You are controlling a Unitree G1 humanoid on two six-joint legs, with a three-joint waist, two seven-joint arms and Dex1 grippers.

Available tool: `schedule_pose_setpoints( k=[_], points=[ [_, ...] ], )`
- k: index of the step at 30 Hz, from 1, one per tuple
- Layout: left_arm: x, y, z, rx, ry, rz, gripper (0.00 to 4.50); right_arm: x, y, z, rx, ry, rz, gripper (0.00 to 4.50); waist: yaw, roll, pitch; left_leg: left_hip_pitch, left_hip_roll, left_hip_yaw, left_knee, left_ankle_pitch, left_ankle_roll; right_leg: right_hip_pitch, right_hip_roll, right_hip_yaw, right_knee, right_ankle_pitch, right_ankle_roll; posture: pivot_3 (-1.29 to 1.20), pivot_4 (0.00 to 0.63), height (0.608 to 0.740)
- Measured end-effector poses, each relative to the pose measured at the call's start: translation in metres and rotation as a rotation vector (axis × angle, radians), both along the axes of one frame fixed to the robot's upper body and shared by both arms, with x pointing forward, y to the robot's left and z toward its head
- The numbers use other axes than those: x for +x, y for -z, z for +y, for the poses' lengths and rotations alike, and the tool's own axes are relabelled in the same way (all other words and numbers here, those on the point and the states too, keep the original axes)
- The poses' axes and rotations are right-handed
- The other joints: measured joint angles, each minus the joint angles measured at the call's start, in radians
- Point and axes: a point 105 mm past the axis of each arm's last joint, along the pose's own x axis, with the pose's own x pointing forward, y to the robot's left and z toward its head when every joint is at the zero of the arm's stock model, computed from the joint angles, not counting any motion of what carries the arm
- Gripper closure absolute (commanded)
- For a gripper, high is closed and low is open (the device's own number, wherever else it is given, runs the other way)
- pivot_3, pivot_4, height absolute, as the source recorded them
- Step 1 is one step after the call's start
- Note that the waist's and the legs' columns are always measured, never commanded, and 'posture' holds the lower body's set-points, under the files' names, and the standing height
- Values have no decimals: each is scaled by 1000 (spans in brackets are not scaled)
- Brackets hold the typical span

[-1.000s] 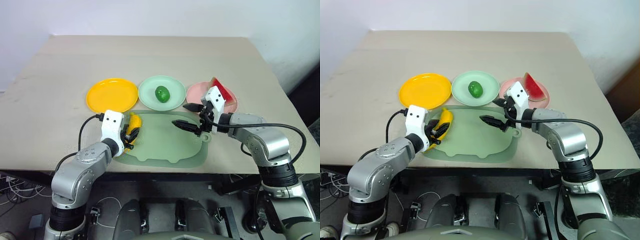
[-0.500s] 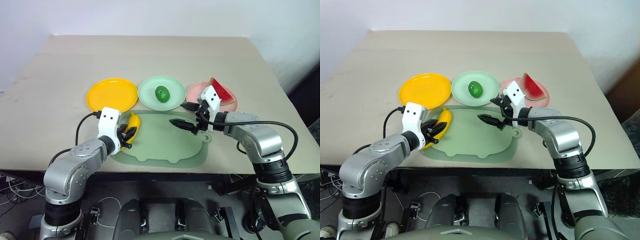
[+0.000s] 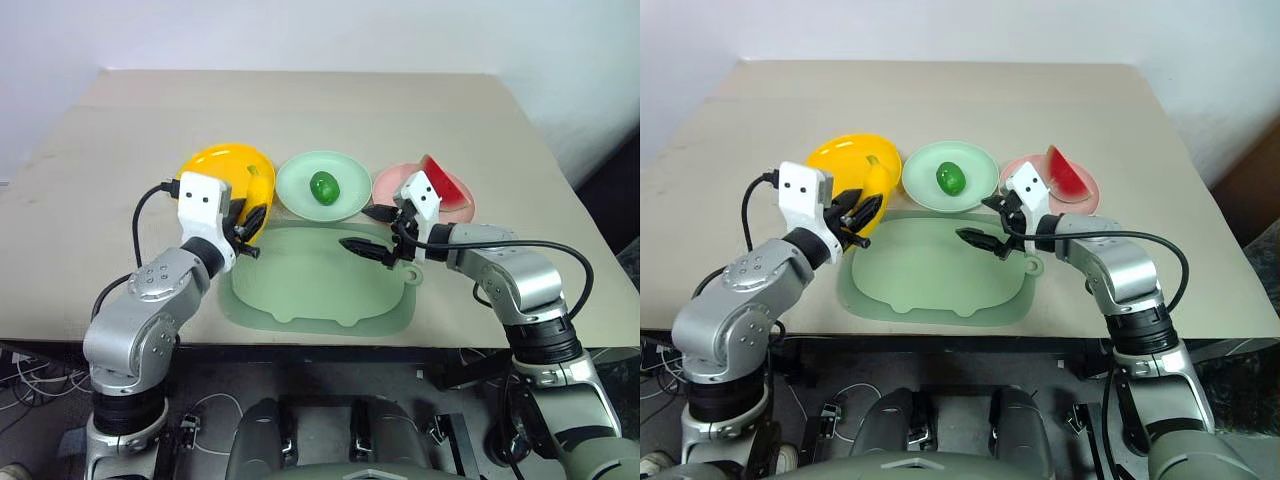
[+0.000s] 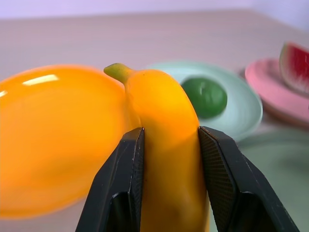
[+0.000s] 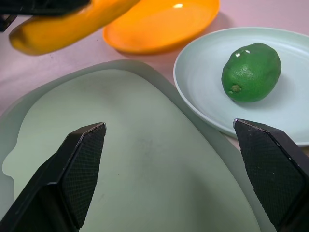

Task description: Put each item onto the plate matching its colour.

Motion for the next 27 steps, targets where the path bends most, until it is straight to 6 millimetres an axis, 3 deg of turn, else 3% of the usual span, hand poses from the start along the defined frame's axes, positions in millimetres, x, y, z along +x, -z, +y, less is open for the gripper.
schedule_pose_setpoints(
  k=[5,11,16,27],
  points=[
    [3,-3,-7,-29,12,-18,3018,0,0,0,-1,-2,0,0,2,0,0,0,0,0,0,0,0,0,0,0,0,0,0,0,150,695],
    [43,-28,14,-26,-234,-119,3018,0,0,-1,-6,2,-1,0,1,0,0,0,0,0,0,0,0,1,0,0,0,0,0,0,150,695],
    [74,-20,32,-5,-409,-51,3018,0,0,-1,-5,3,-2,0,1,0,0,0,0,0,0,0,0,0,0,-1,0,0,0,0,150,695],
    [126,-5,49,-51,-517,138,3018,4,2,-2,-16,27,-3,0,0,-1,0,0,0,1,1,0,0,0,0,-1,0,0,1,0,150,695]
  ],
)
